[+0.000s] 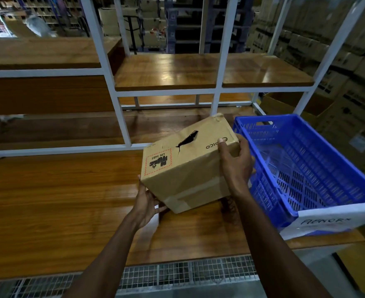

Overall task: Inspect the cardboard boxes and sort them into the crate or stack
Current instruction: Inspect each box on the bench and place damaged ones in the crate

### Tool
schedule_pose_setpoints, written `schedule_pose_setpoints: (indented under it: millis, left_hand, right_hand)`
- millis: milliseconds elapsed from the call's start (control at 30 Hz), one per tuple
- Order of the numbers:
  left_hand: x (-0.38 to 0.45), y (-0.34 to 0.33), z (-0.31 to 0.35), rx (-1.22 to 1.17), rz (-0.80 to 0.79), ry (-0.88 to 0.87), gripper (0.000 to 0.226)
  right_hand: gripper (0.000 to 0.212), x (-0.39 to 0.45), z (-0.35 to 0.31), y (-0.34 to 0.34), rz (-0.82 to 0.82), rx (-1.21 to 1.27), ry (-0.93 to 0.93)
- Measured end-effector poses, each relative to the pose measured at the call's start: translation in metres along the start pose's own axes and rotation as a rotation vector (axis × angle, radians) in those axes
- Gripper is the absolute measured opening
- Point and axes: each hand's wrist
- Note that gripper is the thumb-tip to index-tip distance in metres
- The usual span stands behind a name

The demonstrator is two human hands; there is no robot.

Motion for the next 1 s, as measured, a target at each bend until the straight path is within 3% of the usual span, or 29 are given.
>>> schedule_pose_setpoints:
  millis: [233, 333, 433, 500, 600, 667, 800, 867, 1000]
  left_hand:
    - [0.010, 0.010, 0.003, 0.176, 0.183, -0.152, 0.018]
    - [0.011, 0.018, 0.020, 0.371, 0.407, -0.338, 0.036]
    - [0.007, 0.021, 0.050, 0.539, 0.629, -0.647, 0.050]
    - [-0.001, 0.010, 0.072, 0.518, 0.530, -0.782, 0.042]
    - [-0.035, -0.026, 0.095, 0.334, 0.058, -0.633, 0.056]
    - [-0.049, -0.042, 0.101, 0.311, -0.071, -0.612, 0.055]
    - [-0.046, -0.038, 0.102, 0.364, -0.118, -0.657, 0.101]
    - [-0.041, -0.029, 0.101, 0.364, -0.120, -0.670, 0.103]
    - [-0.032, -0.013, 0.099, 0.270, -0.063, -0.663, 0.096]
  right_hand:
    - [0.067, -0.032, -0.020, -0.006, 0.023, -0.113, 0.317]
    - [0.066, -0.047, -0.024, -0.020, -0.006, -0.204, 0.502]
    - [0.065, -0.053, -0.025, -0.035, -0.046, -0.286, 0.601]
    - [0.066, -0.057, -0.027, -0.044, -0.066, -0.309, 0.634]
    - [0.065, -0.068, -0.030, -0.056, -0.100, -0.296, 0.692]
    - [0.061, -0.076, -0.029, -0.062, -0.154, -0.258, 0.728]
    - [0.049, -0.075, -0.021, -0.061, -0.231, -0.137, 0.712]
    - [0.045, -0.066, -0.011, -0.053, -0.217, -0.055, 0.652]
    - [0.047, -0.037, 0.016, -0.036, -0.003, 0.058, 0.389]
Point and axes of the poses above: each hand's wrist, its own x-axis towards the middle knuckle, its own y-axis out of the back of the hand, z = x × y, and after that the axes turned 14 degrees about z, right-handed
